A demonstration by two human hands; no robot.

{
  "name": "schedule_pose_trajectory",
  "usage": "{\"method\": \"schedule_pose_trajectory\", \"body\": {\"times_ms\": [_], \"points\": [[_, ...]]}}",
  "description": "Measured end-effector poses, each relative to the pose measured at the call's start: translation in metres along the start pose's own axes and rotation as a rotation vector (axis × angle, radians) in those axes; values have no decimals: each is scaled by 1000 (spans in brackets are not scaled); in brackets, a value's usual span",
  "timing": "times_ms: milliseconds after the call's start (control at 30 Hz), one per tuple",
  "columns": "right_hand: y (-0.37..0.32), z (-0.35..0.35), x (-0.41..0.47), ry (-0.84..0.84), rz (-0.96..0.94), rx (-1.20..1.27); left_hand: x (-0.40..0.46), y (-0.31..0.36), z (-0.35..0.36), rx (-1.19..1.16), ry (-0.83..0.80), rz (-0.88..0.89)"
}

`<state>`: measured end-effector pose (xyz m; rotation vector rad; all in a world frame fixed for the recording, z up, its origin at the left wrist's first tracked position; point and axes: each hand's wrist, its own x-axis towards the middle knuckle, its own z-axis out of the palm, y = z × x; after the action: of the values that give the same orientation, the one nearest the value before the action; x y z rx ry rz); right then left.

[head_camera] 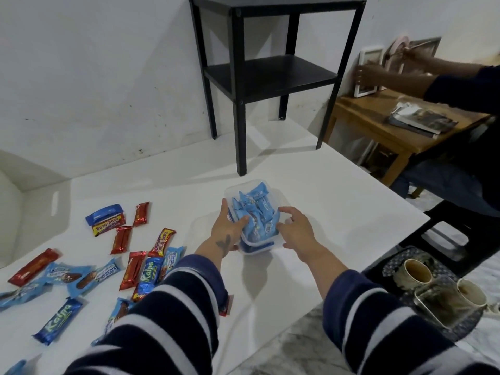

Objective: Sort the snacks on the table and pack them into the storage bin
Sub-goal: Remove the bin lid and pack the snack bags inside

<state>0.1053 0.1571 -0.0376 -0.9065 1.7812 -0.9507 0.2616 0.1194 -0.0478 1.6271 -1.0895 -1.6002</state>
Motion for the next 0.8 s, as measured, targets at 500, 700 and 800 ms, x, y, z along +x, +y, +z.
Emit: {"method": "schedule_pose_trajectory", "body": {"times_ms": [500, 700, 800], "points": [[-55, 31, 19, -234, 21, -194, -8, 8, -39, -38, 45, 21], [-121, 89, -17, -315, -118, -192, -40, 42, -126, -14, 151, 119], [-158, 132, -38, -342, -197, -191, -58, 57, -183, -52, 179, 167]]}}
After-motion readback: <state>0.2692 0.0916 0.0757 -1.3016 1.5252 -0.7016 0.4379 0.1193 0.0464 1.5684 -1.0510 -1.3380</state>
